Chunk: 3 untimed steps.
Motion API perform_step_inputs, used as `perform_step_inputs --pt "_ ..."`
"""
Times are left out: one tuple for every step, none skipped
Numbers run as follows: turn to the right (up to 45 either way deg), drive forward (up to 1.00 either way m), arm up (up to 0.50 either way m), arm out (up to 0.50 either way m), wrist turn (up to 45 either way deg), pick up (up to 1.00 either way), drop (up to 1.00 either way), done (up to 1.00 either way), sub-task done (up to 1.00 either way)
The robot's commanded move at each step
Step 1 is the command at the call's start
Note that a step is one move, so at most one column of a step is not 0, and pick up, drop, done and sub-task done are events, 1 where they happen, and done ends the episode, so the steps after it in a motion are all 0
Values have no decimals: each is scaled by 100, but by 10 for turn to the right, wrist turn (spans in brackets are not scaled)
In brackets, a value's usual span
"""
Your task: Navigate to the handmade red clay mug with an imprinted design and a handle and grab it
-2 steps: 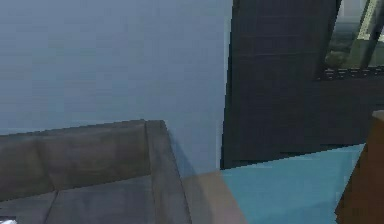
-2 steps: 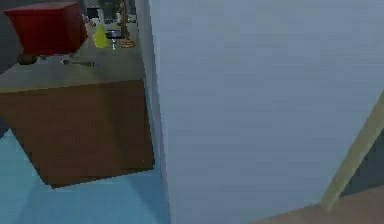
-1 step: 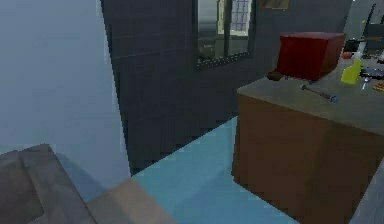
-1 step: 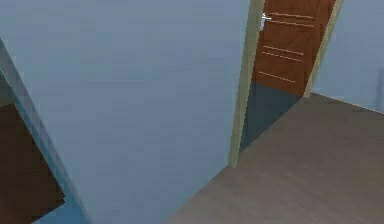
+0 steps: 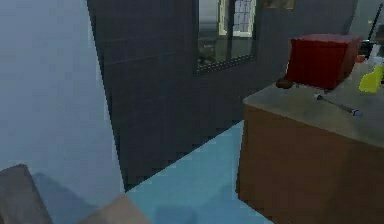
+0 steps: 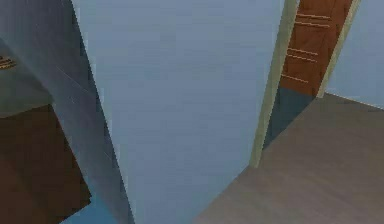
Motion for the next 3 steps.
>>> perform_step_inputs --pt "0 100 0 0 0 0 0 0 0" --pt "0 45 0 0 0 0 0 0 0" --pt "420 0 0 0 0 0 0 0 0"
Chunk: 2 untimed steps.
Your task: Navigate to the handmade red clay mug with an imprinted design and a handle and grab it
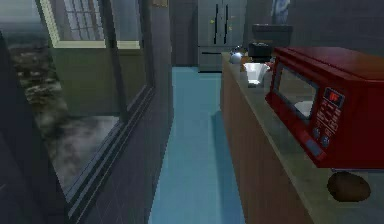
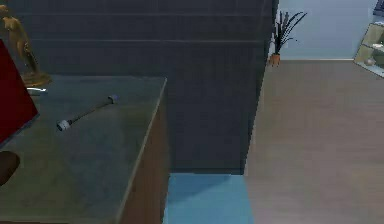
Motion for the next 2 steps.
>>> perform_step_inputs --pt "0 100 0 0 0 0 0 0 0" --pt "30 0 0 0 0 0 0 0 0"
